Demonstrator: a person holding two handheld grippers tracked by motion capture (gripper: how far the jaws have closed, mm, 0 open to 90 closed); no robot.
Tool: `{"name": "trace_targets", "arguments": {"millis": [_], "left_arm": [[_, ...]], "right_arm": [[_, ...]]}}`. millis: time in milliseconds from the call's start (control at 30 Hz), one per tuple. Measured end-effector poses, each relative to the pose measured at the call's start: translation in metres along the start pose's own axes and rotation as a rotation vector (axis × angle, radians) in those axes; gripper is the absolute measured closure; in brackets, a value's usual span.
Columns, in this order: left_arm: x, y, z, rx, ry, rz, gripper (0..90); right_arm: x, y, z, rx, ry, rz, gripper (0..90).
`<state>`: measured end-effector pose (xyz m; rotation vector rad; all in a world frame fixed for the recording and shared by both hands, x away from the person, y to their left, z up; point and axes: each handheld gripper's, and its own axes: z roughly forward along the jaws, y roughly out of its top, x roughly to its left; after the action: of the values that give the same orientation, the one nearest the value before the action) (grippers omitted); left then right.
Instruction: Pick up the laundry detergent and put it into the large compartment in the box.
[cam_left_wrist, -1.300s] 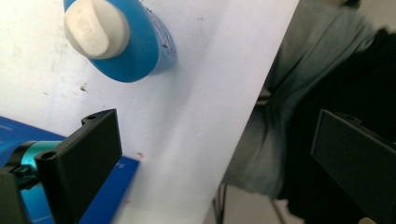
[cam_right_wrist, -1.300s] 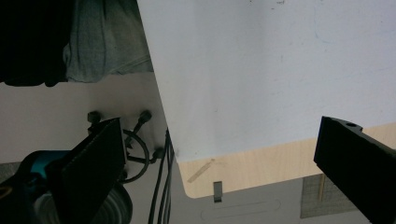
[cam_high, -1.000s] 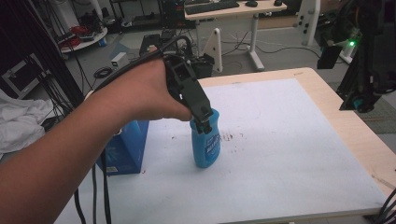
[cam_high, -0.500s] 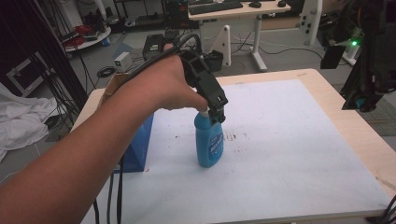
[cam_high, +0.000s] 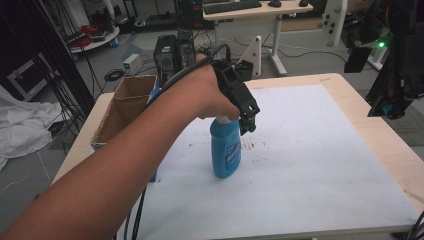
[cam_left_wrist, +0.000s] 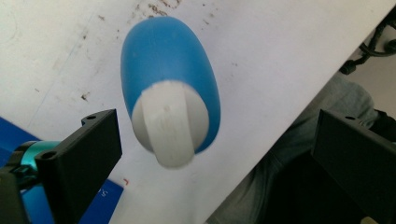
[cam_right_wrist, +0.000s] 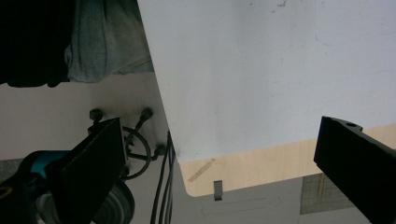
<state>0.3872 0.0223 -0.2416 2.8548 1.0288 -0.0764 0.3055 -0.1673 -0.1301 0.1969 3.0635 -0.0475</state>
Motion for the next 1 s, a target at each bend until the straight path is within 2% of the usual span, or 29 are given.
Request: {"name": "trace_targets", "arguments": {"millis": [100, 367, 567, 600, 867, 1000], "left_arm": [[0.004, 0.004, 0.01, 0.003, 0.003, -0.014, 1.7], [0.008, 0.006, 0.026, 0.006, 0.012, -0.021, 1.7], [0.011, 0.008, 0.033, 0.012, 0.047, -0.029, 1.7], [0.012, 0.009, 0.036, 0.01, 0.057, -0.043, 1.7], [0.014, 0.011, 0.043, 0.003, 0.048, -0.054, 1.7], [0.015, 0.012, 0.048, 0.017, 0.05, -0.054, 1.7]], "right_arm": [[0.0, -0.001, 0.0, 0.001, -0.001, -0.004, 1.4], [0.001, -0.005, -0.001, 0.001, -0.006, 0.004, 1.4], [0.001, -0.005, 0.001, 0.0, -0.004, 0.004, 1.4], [0.0, -0.005, 0.001, 0.002, -0.005, 0.001, 1.4], [-0.002, -0.004, 0.004, 0.0, -0.002, 0.003, 1.4], [-0.002, -0.004, 0.005, -0.004, 0.001, 0.01, 1.4]]}}
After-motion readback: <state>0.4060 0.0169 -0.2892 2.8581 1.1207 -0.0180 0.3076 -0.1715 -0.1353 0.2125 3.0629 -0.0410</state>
